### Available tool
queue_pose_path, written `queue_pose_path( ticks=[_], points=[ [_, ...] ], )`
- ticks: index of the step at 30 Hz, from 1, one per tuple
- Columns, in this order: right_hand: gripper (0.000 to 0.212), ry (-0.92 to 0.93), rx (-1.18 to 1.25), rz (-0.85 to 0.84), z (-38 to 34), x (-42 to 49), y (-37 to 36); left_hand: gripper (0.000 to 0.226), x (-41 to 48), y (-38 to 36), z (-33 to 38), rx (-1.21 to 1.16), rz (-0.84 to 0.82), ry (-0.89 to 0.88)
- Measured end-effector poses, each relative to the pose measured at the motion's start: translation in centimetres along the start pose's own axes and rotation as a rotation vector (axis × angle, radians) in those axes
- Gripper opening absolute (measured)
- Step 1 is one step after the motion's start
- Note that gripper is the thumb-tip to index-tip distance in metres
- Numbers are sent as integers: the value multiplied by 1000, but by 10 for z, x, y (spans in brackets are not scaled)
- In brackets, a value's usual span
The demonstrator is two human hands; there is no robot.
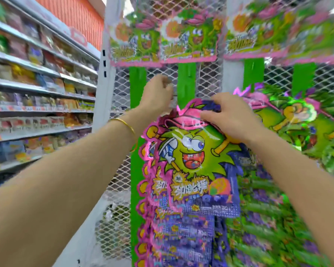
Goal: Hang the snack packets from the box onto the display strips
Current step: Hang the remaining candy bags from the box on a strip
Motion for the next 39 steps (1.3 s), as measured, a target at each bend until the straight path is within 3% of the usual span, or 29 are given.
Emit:
queue_pose_path(
  ticks=[4,8,17,21,26,30,34,36,39],
  points=[
    [34,-13,-28,57,3,28,15,20,17,-6,10,-152,-64,45],
    [23,-21,-23,84,4,49,22,29,10,5,20,-247,-41,101],
    [17,-40,-122,169,-8,67,35,21,10,6,29,-335,-52,235],
    [17,-72,-151,143,-8,70,35,18,9,5,29,-358,-37,240],
    [18,-87,-148,81,-4,63,23,32,4,4,25,-336,-18,270],
    [20,-115,-141,35,1,53,10,30,1,2,22,-337,-9,239],
    [26,-175,-158,46,2,43,8,24,-12,1,32,-167,-50,111],
    [32,-220,-204,79,0,32,8,35,-23,5,30,-51,-34,68],
    [34,-184,-350,222,-16,2,15,31,-63,15,19,-31,65,-1]
  ],
)
Point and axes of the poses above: each hand's wrist, its own x-axis towards the middle knuckle, its own y-axis out of the back of the hand, z = x × y, the point moved 7 cm from there along x, towards the middle knuckle, and after that the axes turned 12 degrees about -z, right-handed, at the moved point
